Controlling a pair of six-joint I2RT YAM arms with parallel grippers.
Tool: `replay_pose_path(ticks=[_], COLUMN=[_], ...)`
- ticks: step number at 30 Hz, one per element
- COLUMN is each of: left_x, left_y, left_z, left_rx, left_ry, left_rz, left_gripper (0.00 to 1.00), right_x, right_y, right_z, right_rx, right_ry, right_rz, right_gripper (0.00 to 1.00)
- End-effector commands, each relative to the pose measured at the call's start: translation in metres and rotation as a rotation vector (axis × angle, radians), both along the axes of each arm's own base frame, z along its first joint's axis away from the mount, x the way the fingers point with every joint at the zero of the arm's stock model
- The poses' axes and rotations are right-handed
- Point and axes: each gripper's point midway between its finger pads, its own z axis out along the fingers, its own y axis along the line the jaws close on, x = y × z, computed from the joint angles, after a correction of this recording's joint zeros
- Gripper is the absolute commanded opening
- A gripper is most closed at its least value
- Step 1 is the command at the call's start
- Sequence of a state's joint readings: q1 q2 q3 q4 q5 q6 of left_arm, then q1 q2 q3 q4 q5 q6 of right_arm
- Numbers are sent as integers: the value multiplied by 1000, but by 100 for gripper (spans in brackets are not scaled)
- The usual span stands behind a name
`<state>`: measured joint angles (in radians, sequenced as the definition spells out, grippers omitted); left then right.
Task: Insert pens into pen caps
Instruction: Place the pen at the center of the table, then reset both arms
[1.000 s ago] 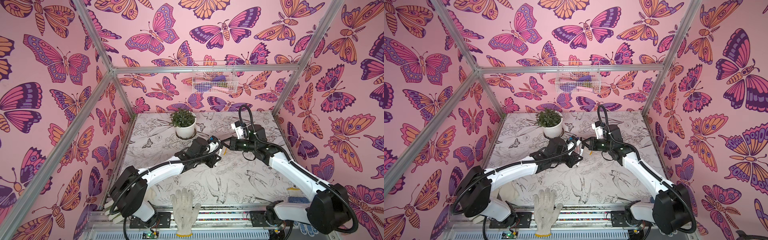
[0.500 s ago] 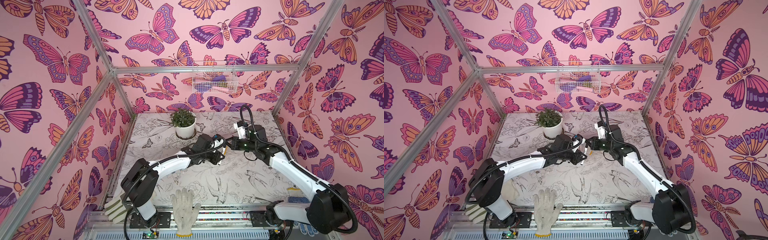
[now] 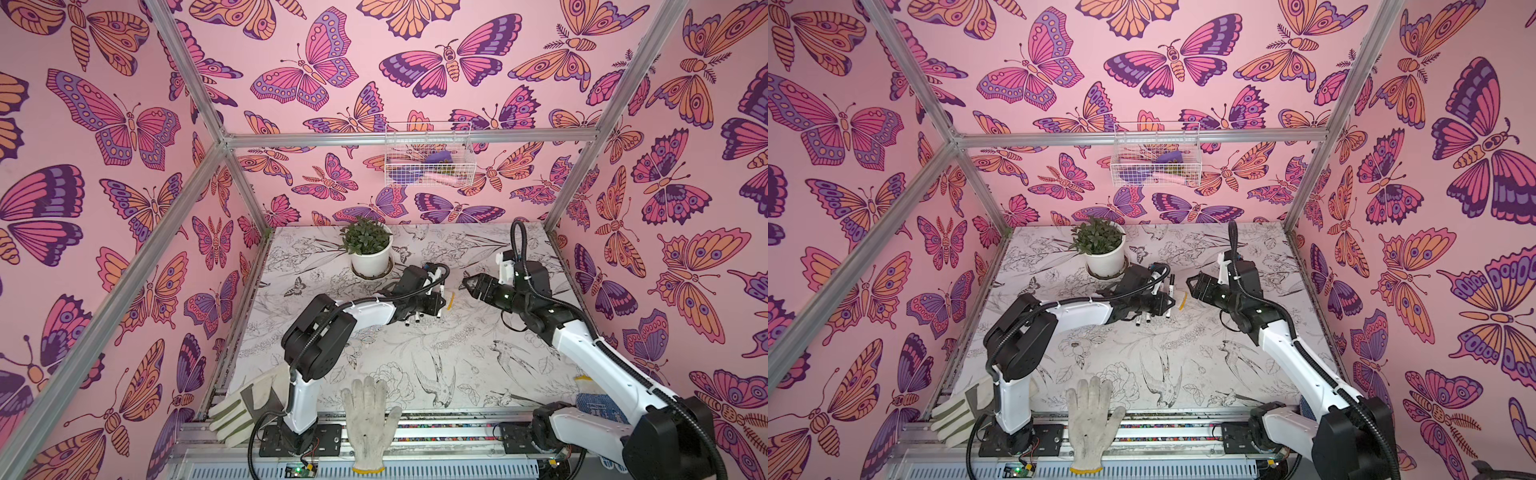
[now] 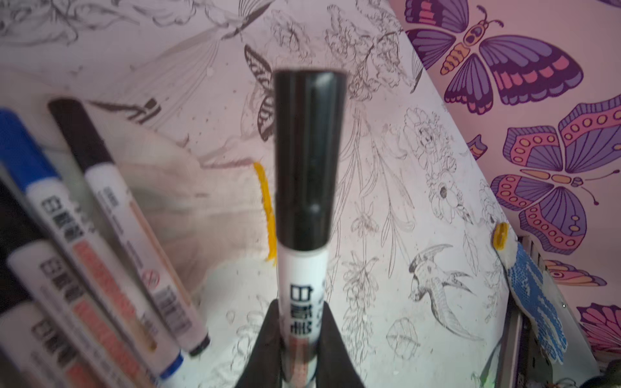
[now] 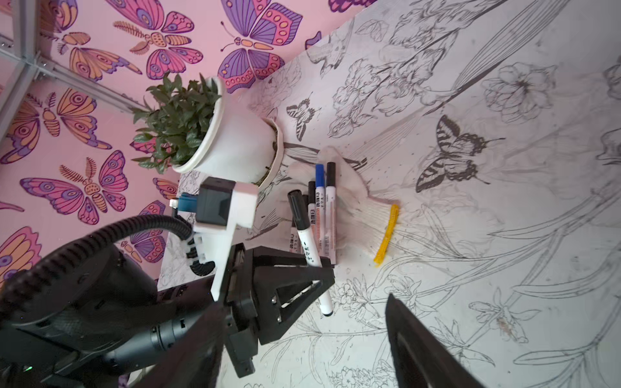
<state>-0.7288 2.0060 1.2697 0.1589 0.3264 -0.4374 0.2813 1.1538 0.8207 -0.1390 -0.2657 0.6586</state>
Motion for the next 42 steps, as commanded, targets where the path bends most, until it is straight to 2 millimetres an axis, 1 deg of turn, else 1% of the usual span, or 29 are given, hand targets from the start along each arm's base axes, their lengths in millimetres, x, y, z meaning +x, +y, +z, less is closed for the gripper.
replay_pose_path(ticks=[1,2,4,7,8,9,10,11,13,15,18,21,22,24,25,26,28,29,30,31,32,33,34,35,36,37,39,40,42], left_x=[6,8,12,13,13,12,13,12,11,12,12,11,11,13,13,11,3,-5,-14,-24,-33,-43,-52,-60,-67,-71,-73,-70,-64], left_y=[5,6,9,11,11,10,10,9,5,1,-1,12,23,56,81,104,166,195,230,266,294,326,352,372,393,409,432,440,449], left_z=[-28,-35,-41,-39,-36,-33,-29,-23,-11,6,35,69,79,90,98,100,103,100,105,105,104,102,100,99,96,95,93,90,78], left_rx=[72,95,126,145,142,137,133,128,116,97,63,19,9,16,28,50,138,204,260,321,373,436,485,514,548,572,620,643,676], left_ry=[56,63,65,60,56,52,42,29,0,-37,-103,-199,-232,-278,-301,-312,-347,-352,-366,-376,-379,-384,-384,-384,-381,-393,-409,-423,-437], left_rz=[49,58,69,75,77,74,72,69,48,39,41,85,124,231,298,354,490,547,622,697,759,831,887,932,993,1057,1158,1186,1203], left_gripper=[0,0,3,11,25,32,44,51,61,64,66,67,68,70,71,71,72,73,74,76,78,82,95,98,98,98,98,98,98], right_x=[4,4,3,3,3,2,2,1,1,1,1,-2,-4,-5,-7,-8,-12,-14,-15,-16,-18,-17,-15,-14,-13,-10,-1,8,19], right_y=[-8,-8,-10,-14,-15,-16,-16,-17,-17,-18,-30,-59,-71,-96,-110,-120,-147,-157,-165,-173,-182,-188,-194,-198,-204,-208,-211,-209,-206], right_z=[-1,0,-3,-5,-5,-5,-5,-5,-4,-4,-9,-22,-26,-29,-31,-32,-34,-37,-38,-39,-42,-43,-51,-57,-61,-67,-80,-78,-77], right_rx=[-1,-2,-13,-21,-25,-28,-33,-38,-40,-47,-95,-210,-262,-392,-469,-533,-684,-744,-814,-881,-926,-984,-1031,-1057,-1058,-1040,-1010,-1027,-998], right_ry=[-1,-4,3,4,5,2,0,-2,-7,-7,-10,10,4,-6,-5,-8,-5,-3,-16,-32,-39,-63,-76,-89,-100,-106,-111,-131,-159], right_rz=[-41,-38,-40,-47,-49,-49,-49,-48,-44,-50,-93,-207,-245,-324,-366,-393,-477,-504,-521,-537,-575,-594,-602,-616,-669,-695,-712,-704,-687], right_gripper=[75,75,75,75,75,75,75,75,75,76,76,76,77,77,78,79,79,80,80,80,80,80,80,81,82,83,85,88,88])
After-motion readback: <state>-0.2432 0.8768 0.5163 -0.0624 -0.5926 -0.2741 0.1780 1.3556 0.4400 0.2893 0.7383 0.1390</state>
